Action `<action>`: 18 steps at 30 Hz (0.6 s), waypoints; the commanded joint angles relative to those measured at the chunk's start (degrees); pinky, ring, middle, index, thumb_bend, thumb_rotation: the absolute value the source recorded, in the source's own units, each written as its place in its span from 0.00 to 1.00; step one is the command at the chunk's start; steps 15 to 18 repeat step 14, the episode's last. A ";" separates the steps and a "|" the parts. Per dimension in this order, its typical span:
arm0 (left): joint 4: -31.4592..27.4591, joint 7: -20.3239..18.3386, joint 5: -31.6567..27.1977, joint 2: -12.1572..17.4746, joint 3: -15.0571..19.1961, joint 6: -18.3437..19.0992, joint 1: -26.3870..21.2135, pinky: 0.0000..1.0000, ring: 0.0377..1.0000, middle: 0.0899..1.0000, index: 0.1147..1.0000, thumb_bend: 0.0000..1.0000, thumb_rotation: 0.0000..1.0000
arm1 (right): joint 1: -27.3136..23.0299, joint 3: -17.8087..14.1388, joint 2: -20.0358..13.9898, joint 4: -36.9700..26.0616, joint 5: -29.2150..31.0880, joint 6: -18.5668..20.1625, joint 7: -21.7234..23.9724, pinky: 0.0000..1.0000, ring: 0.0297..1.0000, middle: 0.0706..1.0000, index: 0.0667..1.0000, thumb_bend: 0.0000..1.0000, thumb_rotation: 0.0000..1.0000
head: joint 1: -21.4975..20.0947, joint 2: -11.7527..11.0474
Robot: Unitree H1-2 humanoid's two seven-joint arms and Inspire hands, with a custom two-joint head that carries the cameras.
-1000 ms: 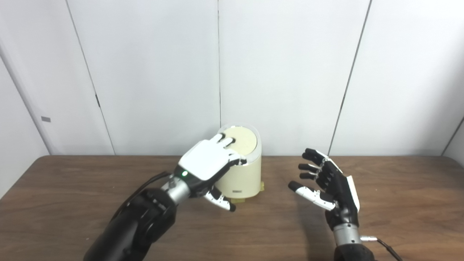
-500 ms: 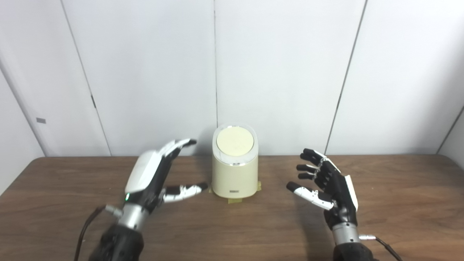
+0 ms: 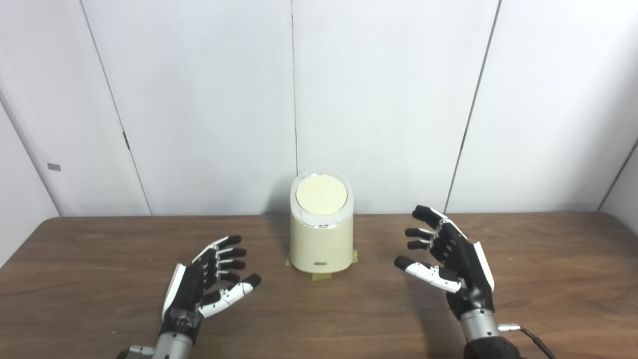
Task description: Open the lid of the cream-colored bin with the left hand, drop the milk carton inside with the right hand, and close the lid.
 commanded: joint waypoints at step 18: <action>-0.66 1.05 -2.95 0.22 0.09 -2.50 -1.83 0.65 0.74 0.76 0.77 0.74 0.22 | -0.99 0.08 0.09 -2.23 0.74 -0.37 0.56 0.56 0.64 0.80 0.78 0.82 0.20 | 0.59 -1.06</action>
